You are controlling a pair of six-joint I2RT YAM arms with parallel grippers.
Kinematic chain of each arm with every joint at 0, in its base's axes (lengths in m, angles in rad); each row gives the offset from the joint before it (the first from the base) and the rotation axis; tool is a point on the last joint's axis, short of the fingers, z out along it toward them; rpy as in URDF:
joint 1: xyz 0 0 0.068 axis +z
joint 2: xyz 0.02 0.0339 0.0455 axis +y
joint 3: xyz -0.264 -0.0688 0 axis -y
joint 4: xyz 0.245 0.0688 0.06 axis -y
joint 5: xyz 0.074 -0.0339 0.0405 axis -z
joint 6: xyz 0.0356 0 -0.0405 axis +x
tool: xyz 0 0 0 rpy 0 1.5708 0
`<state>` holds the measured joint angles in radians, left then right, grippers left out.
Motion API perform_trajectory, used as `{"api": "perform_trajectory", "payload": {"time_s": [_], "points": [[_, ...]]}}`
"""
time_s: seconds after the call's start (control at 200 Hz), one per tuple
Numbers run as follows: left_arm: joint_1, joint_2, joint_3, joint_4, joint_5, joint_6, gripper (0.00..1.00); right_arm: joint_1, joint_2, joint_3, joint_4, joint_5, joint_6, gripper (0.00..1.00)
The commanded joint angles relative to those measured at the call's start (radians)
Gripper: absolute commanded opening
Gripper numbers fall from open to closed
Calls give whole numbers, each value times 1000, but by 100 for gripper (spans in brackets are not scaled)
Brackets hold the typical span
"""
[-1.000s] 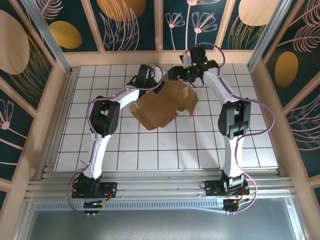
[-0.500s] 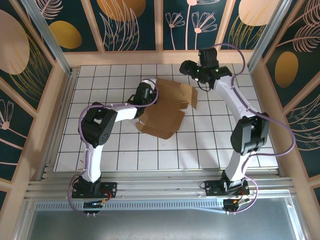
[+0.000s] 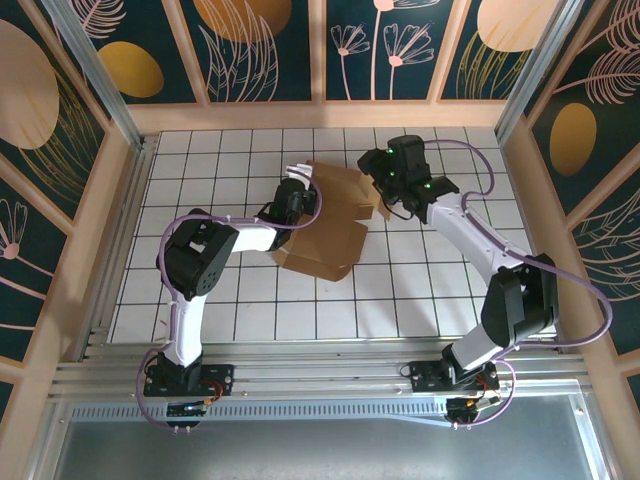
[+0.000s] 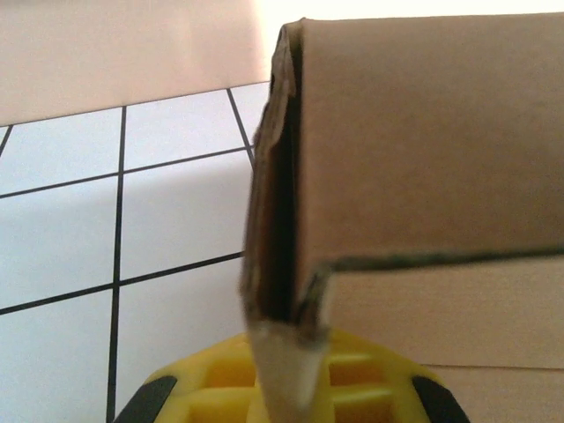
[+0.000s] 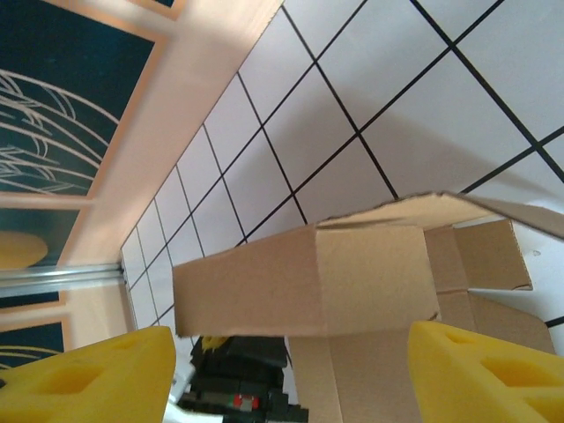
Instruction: Fold the paper box
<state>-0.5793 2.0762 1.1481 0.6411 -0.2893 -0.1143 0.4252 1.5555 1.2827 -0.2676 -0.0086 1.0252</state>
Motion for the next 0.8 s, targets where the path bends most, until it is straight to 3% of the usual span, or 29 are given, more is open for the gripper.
{"api": "perform_trajectory", "payload": {"time_s": [0.0, 0.14, 0.3, 0.556, 0.791], "points": [[-6, -23, -15, 87, -7, 48, 0, -1, 55, 11, 48, -13, 36, 71], [-7, -13, 2, 68, 2, 48, 0, 14, 116, 24, 80, -33, 71, 71], [-7, -17, -2, 69, 29, 39, 8, 17, 178, 37, 90, -18, 52, 69], [-6, -72, -58, 85, 66, 7, 45, 17, 197, -28, 158, -13, -23, 57], [-7, -246, -194, 80, 131, -31, 77, 20, 190, -54, 190, 4, -174, 56]]}}
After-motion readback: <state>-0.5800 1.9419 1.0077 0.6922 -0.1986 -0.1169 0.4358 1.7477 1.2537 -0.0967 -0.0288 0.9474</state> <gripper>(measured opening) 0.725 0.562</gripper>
